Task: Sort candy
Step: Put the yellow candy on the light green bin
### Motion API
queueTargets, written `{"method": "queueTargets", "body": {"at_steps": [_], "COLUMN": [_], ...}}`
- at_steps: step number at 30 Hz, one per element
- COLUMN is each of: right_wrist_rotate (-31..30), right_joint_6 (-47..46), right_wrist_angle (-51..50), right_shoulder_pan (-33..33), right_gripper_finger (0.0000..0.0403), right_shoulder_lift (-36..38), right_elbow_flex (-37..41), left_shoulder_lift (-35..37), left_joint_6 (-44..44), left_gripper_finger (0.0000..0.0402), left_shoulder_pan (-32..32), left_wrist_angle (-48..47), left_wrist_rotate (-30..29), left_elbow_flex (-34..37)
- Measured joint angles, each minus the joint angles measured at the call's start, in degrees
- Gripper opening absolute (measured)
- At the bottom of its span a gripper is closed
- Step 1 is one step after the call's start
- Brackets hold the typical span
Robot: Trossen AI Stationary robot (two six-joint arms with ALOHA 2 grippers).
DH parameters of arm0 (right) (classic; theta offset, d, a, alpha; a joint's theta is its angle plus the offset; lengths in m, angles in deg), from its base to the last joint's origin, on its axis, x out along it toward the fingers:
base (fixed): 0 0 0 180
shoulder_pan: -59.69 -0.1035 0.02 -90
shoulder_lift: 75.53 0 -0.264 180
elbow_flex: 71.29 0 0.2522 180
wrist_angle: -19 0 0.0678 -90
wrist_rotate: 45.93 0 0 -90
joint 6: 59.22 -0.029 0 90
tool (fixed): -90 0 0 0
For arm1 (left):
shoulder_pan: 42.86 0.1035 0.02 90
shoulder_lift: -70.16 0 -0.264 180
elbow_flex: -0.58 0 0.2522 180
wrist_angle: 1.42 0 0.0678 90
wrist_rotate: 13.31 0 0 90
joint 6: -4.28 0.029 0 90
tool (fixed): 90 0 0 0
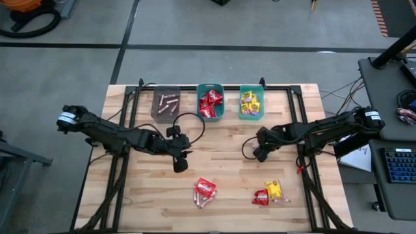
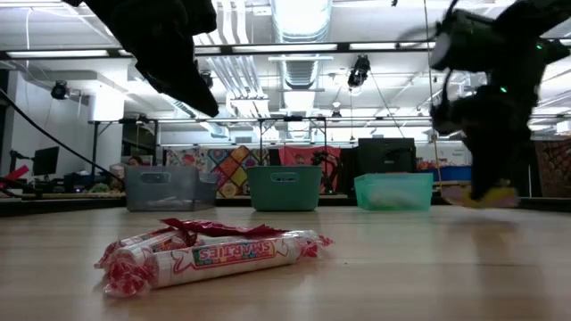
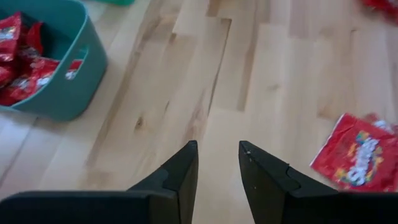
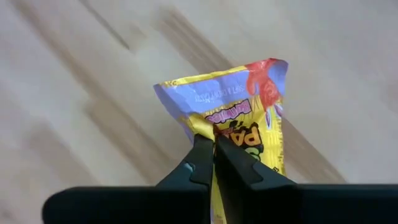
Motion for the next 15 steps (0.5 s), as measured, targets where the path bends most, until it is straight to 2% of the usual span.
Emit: {"method": "queueTargets", "body": {"at_steps": [5, 15], "right_wrist_rotate": [0.3, 10.6], "right_joint_6": [5.8, 17.6], "right_wrist_angle": [10.1, 40.5], "right_shoulder_pan": [0.0, 0.0], "right_gripper_finger": [0.0009, 0.0009], "right_shoulder_lift": [0.0, -0.1], "right_elbow_flex": [-1.4, -0.9], "left_shoulder_lift": [0.0, 0.0], "left_joint_6": [0.0, 2.4], "left_gripper_finger": [0.0088, 0.0084], "left_shoulder_pan": [-1.5, -3.5], "left_wrist_angle": [6.8, 23.7], "left_wrist_rotate": [0.2, 0.5], "left_elbow_flex": [2.2, 8.7]}}
